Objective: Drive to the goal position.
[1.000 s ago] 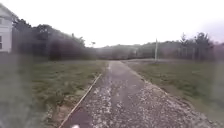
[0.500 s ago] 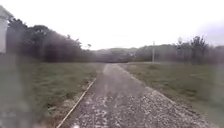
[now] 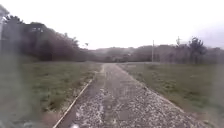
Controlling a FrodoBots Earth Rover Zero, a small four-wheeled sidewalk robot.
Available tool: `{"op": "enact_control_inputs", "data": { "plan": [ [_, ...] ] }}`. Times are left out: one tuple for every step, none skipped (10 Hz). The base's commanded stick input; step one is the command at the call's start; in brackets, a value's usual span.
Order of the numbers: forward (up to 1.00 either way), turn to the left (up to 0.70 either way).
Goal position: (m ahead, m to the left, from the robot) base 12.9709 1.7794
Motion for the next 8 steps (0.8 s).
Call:
{"op": "enact_control_inputs", "data": {
  "plan": [
    [0.7, 0.0],
    [0.7, 0.0],
    [0.7, 0.0],
    [0.7, 0.0],
    [0.7, 0.0],
    [0.7, 0.0],
    [0.7, 0.0],
    [0.7, 0.0]
  ]
}}
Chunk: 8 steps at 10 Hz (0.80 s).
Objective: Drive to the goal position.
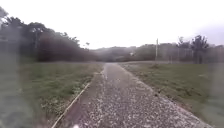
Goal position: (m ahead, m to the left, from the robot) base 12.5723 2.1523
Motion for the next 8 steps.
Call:
{"op": "enact_control_inputs", "data": {
  "plan": [
    [0.7, 0.0],
    [0.7, 0.0],
    [0.7, 0.0],
    [0.7, 0.0],
    [0.7, 0.0],
    [0.7, 0.0],
    [0.7, 0.0],
    [0.7, 0.0]
  ]
}}
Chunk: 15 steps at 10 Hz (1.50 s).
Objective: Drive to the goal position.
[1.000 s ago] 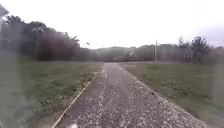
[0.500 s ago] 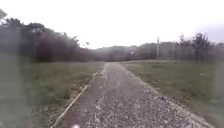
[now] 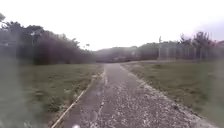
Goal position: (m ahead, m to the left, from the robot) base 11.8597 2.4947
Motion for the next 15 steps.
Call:
{"op": "enact_control_inputs", "data": {
  "plan": [
    [0.7, 0.0],
    [0.7, 0.0],
    [0.7, 0.0],
    [0.7, 0.0],
    [0.7, 0.0],
    [0.7, 0.0],
    [0.7, 0.0],
    [0.7, 0.0],
    [0.7, 0.0],
    [0.7, 0.0],
    [0.7, 0.0],
    [0.7, 0.0],
    [0.7, 0.0],
    [0.7, 0.0],
    [0.7, 0.0]
  ]
}}
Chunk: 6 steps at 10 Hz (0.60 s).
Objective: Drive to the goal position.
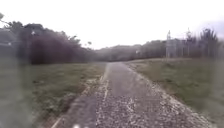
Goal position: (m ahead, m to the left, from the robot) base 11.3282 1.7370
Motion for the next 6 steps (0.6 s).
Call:
{"op": "enact_control_inputs", "data": {
  "plan": [
    [0.7, 0.0],
    [0.7, 0.0],
    [0.7, -0.02],
    [0.7, -0.04],
    [0.7, -0.07],
    [0.7, -0.14]
  ]
}}
